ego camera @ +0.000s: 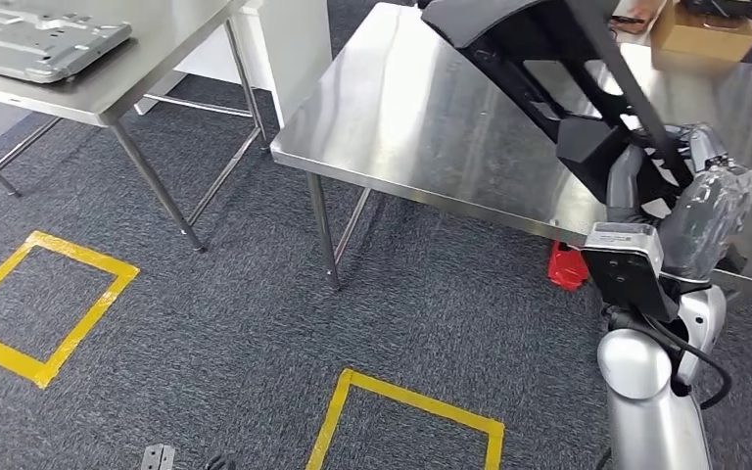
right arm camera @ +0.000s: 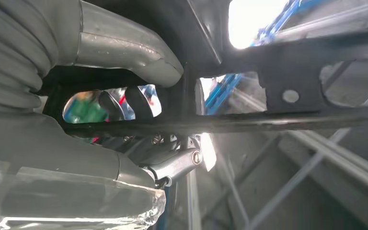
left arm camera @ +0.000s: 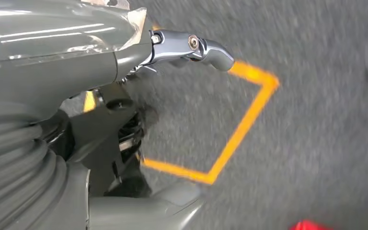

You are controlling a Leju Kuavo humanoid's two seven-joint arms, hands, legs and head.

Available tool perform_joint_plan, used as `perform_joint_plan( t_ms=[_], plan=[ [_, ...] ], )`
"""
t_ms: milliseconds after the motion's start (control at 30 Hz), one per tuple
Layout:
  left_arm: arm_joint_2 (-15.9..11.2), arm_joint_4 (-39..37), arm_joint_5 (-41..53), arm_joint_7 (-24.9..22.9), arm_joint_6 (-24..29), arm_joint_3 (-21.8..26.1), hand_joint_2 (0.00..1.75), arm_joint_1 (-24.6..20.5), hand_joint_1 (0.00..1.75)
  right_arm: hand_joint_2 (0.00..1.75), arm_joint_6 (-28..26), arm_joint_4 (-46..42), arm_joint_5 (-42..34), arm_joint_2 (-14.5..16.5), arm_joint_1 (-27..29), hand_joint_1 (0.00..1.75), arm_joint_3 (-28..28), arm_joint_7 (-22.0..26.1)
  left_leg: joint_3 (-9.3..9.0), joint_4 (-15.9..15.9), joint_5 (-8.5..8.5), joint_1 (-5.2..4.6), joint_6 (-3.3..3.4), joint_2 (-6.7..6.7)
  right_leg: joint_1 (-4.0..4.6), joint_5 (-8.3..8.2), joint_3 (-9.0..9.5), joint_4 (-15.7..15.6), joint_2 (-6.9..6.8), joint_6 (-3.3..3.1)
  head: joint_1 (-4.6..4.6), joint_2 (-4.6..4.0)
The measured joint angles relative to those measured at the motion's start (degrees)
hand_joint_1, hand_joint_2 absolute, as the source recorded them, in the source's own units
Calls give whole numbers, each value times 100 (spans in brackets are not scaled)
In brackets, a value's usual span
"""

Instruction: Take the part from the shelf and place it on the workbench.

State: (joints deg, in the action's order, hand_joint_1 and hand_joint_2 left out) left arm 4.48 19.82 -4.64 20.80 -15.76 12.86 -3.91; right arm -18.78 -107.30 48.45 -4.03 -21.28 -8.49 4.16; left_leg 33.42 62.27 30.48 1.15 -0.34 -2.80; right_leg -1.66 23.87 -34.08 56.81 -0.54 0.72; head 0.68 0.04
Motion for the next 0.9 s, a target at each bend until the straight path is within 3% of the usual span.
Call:
perform_joint_plan(
  t_ms=[67,100,133,167,200,267,333,400,433,467,533,600,633,667,700,767,833,867,900],
  plan=[
    [-3,-42,-84,-66,-88,-14,175,-1,0,175,5,-17,8,-60,-12,175,26,-13,370,784,371,7,-16,243,17,1,11,1,145,-61,-19,0],
    [-4,-61,-115,-84,-111,-14,175,6,0,175,4,-17,-9,-95,-5,175,38,-13,548,1100,467,8,-22,279,24,2,14,2,230,-68,-24,0],
    [-5,-73,-135,-90,-133,-14,175,11,0,175,-1,-16,-35,-133,2,175,56,-13,651,1232,450,9,-22,291,31,3,17,4,315,-72,-25,0],
    [-6,-81,-156,-90,-152,-14,175,13,0,175,-8,-16,-62,-172,6,175,77,-13,647,1140,315,11,-16,300,33,3,25,5,399,-72,-25,0],
    [-8,-84,-170,-90,-176,-14,175,11,0,175,-16,-15,-83,-205,7,175,94,-13,535,836,95,17,-4,330,32,3,37,6,481,-70,-25,0],
    [-14,-87,-188,-99,-245,-12,175,5,0,175,-32,-15,-99,-264,1,175,108,-13,204,32,-317,47,25,565,44,8,42,15,630,-53,-21,0],
    [-20,-93,-188,-133,-383,-13,175,3,0,175,-48,-15,-98,-317,-11,175,108,-13,28,-380,-446,48,53,720,65,1,1,16,756,5,-19,0],
    [-23,-99,-183,-168,-595,-19,175,-13,0,175,-60,-15,-89,-379,-20,175,109,-23,0,-430,-453,12,115,610,67,-25,-54,-7,864,98,-20,0],
    [-24,-100,-179,-176,-687,-26,175,-26,0,175,-64,-15,-83,-415,-25,175,111,-30,-18,-463,-476,3,162,547,63,-19,-85,18,802,134,-20,0],
    [-26,-101,-175,-179,-746,-33,175,-38,0,175,-66,-15,-77,-450,-39,175,112,-38,-36,-499,-499,4,211,475,69,38,-150,127,654,150,-10,0],
    [-38,-108,-170,-180,-801,-43,175,-42,0,175,-68,-14,-67,-498,-76,175,115,-45,-61,-545,-521,9,275,325,73,307,-437,696,274,135,15,0],
    [-58,-122,-185,-179,-883,-43,175,-32,0,175,-71,-11,-51,-529,-93,175,113,-59,-59,-545,-512,5,292,164,57,599,-832,1466,142,148,32,0],
    [-63,-132,-193,-177,-933,-43,175,-30,0,175,-73,-8,-36,-551,-93,175,112,-73,-59,-544,-505,6,287,83,40,646,-939,1670,127,184,31,0],
    [-67,-140,-198,-175,-973,-45,175,-29,0,175,-74,-4,-19,-577,-94,175,112,-91,-62,-542,-496,9,277,7,20,608,-930,1659,108,236,33,0],
    [-67,-148,-199,-174,-1000,-47,175,-29,0,175,-76,0,-4,-604,-96,175,112,-109,-72,-541,-484,17,259,-66,0,491,-792,1402,63,296,32,0],
    [-82,-156,-202,-172,-1029,-49,175,-29,0,175,-78,3,18,-650,-105,175,113,-129,-110,-526,-439,11,195,-191,-7,198,-322,563,-245,377,46,0],
    [-107,-163,-206,-169,-1048,-49,175,-25,0,175,-80,8,24,-674,-116,175,114,-135,-167,-515,-384,-33,118,-308,33,32,-41,67,-497,322,41,0],
    [-120,-166,-208,-168,-1053,-49,175,-24,0,175,-82,12,26,-686,-119,175,114,-140,-200,-520,-362,-56,86,-377,54,12,-21,24,-506,264,29,0],
    [-121,-169,-209,-167,-1056,-49,175,-25,0,175,-85,15,26,-698,-119,175,116,-144,-232,-533,-347,-53,62,-453,53,5,-31,24,-407,209,11,0]
  ],
)
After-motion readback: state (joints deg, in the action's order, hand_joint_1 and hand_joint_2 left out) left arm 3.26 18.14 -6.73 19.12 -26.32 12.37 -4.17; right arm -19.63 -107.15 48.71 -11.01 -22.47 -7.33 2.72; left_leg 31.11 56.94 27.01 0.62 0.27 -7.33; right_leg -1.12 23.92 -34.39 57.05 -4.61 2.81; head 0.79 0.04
